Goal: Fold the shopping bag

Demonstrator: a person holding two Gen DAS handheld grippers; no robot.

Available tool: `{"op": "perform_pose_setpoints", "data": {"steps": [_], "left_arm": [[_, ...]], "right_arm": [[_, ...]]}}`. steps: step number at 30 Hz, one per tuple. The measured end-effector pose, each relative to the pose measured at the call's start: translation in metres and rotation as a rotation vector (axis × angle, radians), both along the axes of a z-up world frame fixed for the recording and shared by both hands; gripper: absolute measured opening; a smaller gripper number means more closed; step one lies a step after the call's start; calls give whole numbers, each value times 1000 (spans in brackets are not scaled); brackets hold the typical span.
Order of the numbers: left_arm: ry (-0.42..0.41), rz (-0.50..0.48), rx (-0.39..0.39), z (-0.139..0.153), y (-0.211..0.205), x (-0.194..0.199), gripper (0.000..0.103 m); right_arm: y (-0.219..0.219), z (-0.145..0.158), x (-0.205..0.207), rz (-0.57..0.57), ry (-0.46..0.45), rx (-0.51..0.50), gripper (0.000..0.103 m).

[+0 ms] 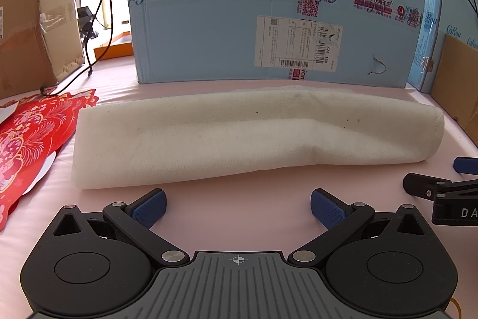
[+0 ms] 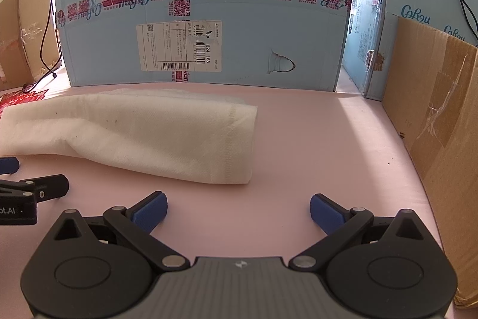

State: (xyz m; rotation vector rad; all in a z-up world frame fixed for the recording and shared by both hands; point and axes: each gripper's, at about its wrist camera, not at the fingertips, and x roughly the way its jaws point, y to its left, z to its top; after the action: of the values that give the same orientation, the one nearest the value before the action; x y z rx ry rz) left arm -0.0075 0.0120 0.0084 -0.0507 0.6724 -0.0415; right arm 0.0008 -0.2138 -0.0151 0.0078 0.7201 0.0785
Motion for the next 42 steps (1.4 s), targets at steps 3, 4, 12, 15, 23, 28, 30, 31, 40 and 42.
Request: {"op": "perform_pose_setpoints", "data": {"steps": [3, 4, 12, 15, 23, 28, 30, 31, 40, 42], "left_arm": [[-30, -7, -110, 6, 15, -12, 103], [-40, -9, -147, 8, 20, -17, 103], [-175, 39, -235, 23, 51, -45, 103], [-179, 60, -237, 24, 57, -49, 103], [-192, 101, -224, 26, 68, -56, 103], [-176, 125, -212, 25, 72, -56, 103], [-149, 128, -209, 22, 72, -53, 103], [-137, 127, -211, 20, 72, -51, 103], [-132, 149, -358, 14, 90, -58, 103], [-138, 154, -388, 15, 92, -61, 103]], "right_arm": [[-6, 6, -9, -8, -40, 21, 103], [-8, 10, -13, -3, -64, 27, 103], [-20, 29, -18, 123, -178, 78, 103], [-26, 35, -6, 165, -192, 131, 101], [-24, 31, 28, 282, -151, 169, 81], [-26, 21, 27, 315, -73, 225, 39], [-27, 20, 21, 344, -55, 243, 27], [-27, 20, 17, 366, -46, 249, 25], [9, 22, -47, 686, 66, 336, 22], [19, 24, -57, 746, 85, 360, 22]]}}
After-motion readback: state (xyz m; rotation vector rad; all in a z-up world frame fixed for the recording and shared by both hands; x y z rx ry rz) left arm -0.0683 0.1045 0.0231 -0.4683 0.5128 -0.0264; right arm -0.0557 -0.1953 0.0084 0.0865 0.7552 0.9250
